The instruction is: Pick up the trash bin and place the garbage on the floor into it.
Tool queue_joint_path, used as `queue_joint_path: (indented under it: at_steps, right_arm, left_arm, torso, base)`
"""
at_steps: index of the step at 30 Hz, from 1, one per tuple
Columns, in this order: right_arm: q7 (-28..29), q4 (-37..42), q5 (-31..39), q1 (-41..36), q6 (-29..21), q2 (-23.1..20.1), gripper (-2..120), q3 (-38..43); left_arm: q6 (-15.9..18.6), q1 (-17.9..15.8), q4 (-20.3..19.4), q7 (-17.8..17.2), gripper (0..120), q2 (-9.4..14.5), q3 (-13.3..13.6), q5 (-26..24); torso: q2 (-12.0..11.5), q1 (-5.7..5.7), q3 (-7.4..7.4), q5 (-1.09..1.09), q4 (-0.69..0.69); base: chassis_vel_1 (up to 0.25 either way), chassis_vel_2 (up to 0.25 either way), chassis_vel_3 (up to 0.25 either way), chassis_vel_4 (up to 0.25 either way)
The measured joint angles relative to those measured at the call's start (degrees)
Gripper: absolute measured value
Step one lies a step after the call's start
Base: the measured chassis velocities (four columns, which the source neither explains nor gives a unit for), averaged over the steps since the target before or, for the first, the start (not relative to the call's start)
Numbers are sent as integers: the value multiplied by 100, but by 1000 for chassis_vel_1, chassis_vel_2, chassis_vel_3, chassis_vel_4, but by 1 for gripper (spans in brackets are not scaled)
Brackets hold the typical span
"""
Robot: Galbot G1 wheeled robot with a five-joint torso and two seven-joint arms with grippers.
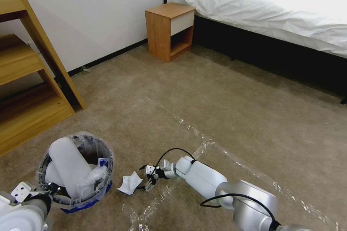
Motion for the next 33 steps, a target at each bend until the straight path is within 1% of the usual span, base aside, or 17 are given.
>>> queue_joint_path:
  at_steps: [3,4,5,6,7,8,10,12,13,15,16,19,20,23,24,27,33]
  right_arm:
    - [0,17,8,-7,30,0,90,-11]
    - [0,39,25,-13,50,0,85,-20]
    - [0,39,25,-13,50,0,85,-20]
    - [3,50,61,-13,51,0,78,-27]
    - [11,60,84,-12,51,0,74,-32]
    - [11,60,84,-12,51,0,74,-32]
    - [16,66,108,2,46,0,66,-37]
    - [21,66,115,20,45,0,54,-38]
    - [21,66,115,20,45,0,54,-38]
    - [32,60,118,25,41,0,44,-30]
    - [32,60,118,25,41,0,44,-30]
    - [36,57,129,0,34,0,30,-19]
    - [36,57,129,0,34,0,30,-19]
    - [33,58,130,-45,34,0,15,-20]
    - [33,58,130,-45,34,0,15,-20]
    - [33,72,135,-73,34,0,1,-23]
    - [-16,144,182,-67,67,0,0,-24]
  left_arm:
    - [-1,7,-4,2,0,-1,0,0]
    - [-1,14,-17,3,0,-6,-1,0]
    - [-1,14,-17,3,0,-6,-1,0]
    - [-1,17,-27,3,0,-9,-3,0]
    - [-2,21,-29,4,0,-12,-4,0]
    - [-2,21,-29,4,0,-12,-4,0]
    - [-2,33,-29,6,0,-22,-4,4]
    - [-4,36,-29,13,0,-37,2,17]
    - [-4,36,-29,13,0,-37,2,17]
    - [-11,38,-29,24,0,-45,14,37]
    - [-11,38,-29,24,0,-45,14,37]
    - [-16,40,-31,39,0,-59,33,66]
    - [-16,40,-31,39,0,-59,33,66]
    - [-27,28,-30,58,0,-60,48,89]
    - [-27,28,-30,58,0,-60,48,89]
    - [-41,16,-23,68,0,-55,46,93]
    - [-48,-6,-6,72,0,-32,31,103]
  torso:
    - [0,0,0,0,0]
    - [0,0,0,0,0]
    - [0,0,0,0,0]
    - [0,0,0,0,0]
    - [0,0,0,0,0]
    - [0,0,0,0,0]
    - [0,0,0,0,0]
    - [0,0,0,0,0]
    - [0,0,0,0,0]
    - [0,0,0,0,0]
    - [0,0,0,0,0]
    - [0,0,0,0,0]
    - [0,0,0,0,0]
    - [0,0,0,0,0]
    - [0,0,0,0,0]
    - [0,0,0,0,0]
    - [0,0,0,-1,0]
  base:
    - [0,0,0,0]
    - [0,0,0,0]
    - [0,0,0,0]
    - [0,0,0,0]
    - [0,0,0,0]
    - [0,0,0,0]
    - [0,0,0,0]
    - [0,0,0,0]
    - [0,0,0,0]
    - [0,0,0,0]
    - [0,0,0,0]
    - [0,0,0,0]
    - [0,0,0,0]
    - [0,0,0,0]
    - [0,0,0,0]
    - [0,0,0,0]
    - [0,0,0,0]
